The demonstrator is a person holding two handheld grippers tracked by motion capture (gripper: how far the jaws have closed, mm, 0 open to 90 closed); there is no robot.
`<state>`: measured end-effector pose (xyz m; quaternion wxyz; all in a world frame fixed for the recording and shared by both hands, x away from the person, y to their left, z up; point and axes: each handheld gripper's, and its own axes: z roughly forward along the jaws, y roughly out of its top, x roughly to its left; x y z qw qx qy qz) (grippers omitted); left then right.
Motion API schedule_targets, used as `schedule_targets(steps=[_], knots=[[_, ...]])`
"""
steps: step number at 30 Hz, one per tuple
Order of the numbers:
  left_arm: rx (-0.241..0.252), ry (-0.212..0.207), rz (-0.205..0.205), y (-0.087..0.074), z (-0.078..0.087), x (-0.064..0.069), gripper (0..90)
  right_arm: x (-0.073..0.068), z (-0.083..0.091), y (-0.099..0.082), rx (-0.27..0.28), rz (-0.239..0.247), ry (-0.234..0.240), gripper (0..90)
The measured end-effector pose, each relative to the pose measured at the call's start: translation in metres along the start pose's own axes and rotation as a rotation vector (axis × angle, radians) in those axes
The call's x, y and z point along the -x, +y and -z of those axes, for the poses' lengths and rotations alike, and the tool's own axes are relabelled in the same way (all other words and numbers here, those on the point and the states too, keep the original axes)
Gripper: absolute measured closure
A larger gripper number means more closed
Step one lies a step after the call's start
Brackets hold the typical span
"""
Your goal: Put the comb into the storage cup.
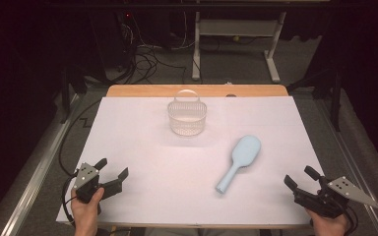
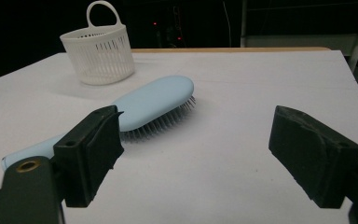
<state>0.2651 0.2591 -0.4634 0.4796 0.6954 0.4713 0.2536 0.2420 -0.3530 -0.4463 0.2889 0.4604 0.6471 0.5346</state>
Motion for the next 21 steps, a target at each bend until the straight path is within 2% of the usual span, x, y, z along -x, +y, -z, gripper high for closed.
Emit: schedule_targets(steps=[7,11,21], knots=[[-0.002,0.0,-0.006,0.0003,0.0,0.0006,15.4,-0.0007,0.0001,0.0001,0.007,0.0,0.009,17.7],[-0.008,-0.02,0.016,0.0007,-0.0004,-0.0001,15.8,-0.0019,-0.0003,0.0002,0.012,0.005,0.014,17.9],[0.013,0.01,0.016,0.0022,0.0022,0.0005,16.0,-0.0029,-0.0006,0.0009,0.027,0.004,0.014,18.1]])
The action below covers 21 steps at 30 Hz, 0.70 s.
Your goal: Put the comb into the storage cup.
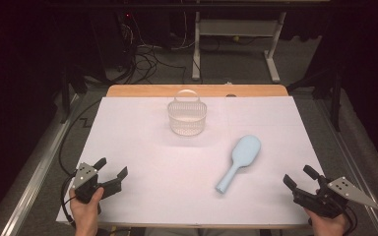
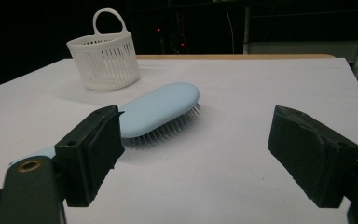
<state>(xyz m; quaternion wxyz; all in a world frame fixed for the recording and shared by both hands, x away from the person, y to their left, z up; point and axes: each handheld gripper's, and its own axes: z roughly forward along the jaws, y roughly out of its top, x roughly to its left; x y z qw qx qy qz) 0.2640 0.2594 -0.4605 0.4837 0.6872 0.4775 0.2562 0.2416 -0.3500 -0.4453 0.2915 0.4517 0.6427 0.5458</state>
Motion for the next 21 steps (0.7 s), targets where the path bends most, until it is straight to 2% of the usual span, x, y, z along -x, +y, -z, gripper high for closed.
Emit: schedule_targets(steps=[8,16,19,21], knots=[[-0.003,-0.006,-0.017,0.0,-0.001,0.002,15.2,-0.003,-0.004,0.002,0.007,0.004,0.0,19.1],[-0.017,-0.008,-0.026,0.0,-0.004,0.003,15.4,-0.008,-0.01,0.005,0.009,0.022,0.021,19.9],[-0.019,-0.01,-0.025,0.0,-0.004,0.003,15.4,-0.009,-0.012,0.005,0.005,-0.006,0.039,20.3],[-0.019,-0.013,-0.026,-0.001,-0.004,0.003,15.4,-0.011,-0.013,0.005,0.005,-0.001,0.046,20.3]])
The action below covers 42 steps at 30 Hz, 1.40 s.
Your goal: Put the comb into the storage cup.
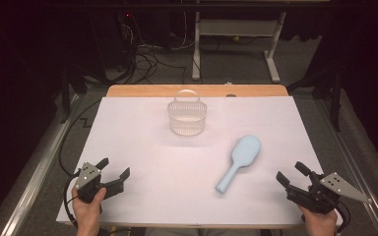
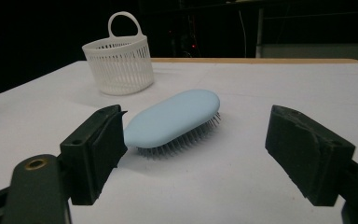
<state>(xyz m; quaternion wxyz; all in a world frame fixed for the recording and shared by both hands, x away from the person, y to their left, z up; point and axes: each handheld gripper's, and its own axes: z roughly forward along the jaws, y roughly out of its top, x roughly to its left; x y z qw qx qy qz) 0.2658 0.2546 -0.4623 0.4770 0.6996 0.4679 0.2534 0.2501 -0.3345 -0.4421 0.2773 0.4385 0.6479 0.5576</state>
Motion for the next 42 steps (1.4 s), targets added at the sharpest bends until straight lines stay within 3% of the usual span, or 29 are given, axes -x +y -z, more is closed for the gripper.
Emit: schedule_targets(steps=[19,35,42], knots=[[-0.005,-0.007,-0.002,0.0,-0.002,0.001,15.4,-0.022,-0.022,0.002,-0.012,0.06,0.042,21.2],[-0.004,-0.007,-0.002,-0.001,-0.002,0.001,15.4,-0.039,-0.038,0.004,-0.014,0.073,0.099,21.5],[-0.001,-0.007,-0.002,-0.001,-0.002,0.001,15.4,-0.052,-0.054,0.005,-0.032,0.097,0.141,21.7]])
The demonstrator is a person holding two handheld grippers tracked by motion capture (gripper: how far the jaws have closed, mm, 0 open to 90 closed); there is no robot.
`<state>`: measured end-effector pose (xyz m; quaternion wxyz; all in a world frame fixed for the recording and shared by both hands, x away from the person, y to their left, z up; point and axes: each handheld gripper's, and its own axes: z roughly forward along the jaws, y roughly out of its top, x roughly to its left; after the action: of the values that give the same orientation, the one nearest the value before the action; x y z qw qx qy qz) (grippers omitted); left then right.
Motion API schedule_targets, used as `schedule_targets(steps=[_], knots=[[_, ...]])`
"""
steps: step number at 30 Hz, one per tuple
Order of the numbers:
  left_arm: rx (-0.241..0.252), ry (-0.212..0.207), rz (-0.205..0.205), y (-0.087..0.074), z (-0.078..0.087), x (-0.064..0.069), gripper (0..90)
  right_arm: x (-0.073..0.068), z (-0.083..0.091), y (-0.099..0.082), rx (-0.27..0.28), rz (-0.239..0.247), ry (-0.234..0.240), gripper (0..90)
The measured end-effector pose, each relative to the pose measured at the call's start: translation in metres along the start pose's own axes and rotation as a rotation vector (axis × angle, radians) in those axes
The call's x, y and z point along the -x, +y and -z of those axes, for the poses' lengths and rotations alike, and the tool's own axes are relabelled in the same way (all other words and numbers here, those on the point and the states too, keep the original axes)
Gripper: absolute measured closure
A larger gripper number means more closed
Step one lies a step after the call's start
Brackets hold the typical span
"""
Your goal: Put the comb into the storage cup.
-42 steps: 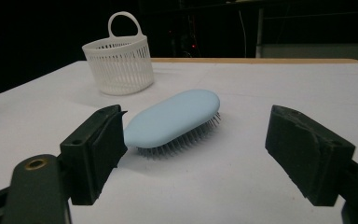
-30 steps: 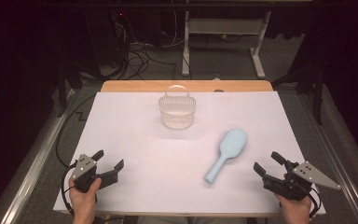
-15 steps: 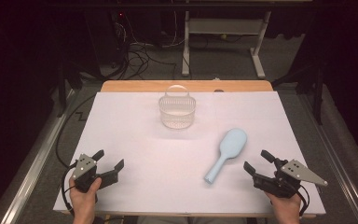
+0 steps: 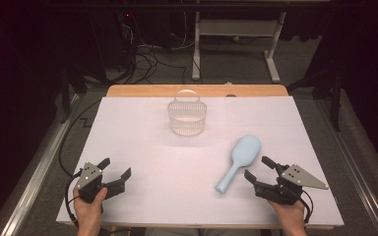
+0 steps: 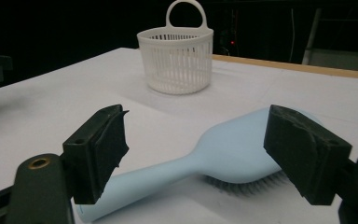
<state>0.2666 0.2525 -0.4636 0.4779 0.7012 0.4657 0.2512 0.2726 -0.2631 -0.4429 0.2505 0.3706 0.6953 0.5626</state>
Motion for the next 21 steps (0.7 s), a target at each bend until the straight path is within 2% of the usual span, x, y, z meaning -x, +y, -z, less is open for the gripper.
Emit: schedule_targets(steps=[7,13,21], knots=[[0.004,-0.001,0.005,0.0,0.0,0.0,15.4,-0.011,-0.015,0.001,-0.014,0.016,0.041,22.3],[0.006,0.0,0.005,-0.001,0.001,-0.001,15.3,-0.019,-0.029,0.005,-0.022,0.008,0.072,23.8],[0.008,0.001,0.009,-0.001,0.002,-0.002,15.3,-0.029,-0.044,0.009,-0.06,0.0,0.111,26.6]])
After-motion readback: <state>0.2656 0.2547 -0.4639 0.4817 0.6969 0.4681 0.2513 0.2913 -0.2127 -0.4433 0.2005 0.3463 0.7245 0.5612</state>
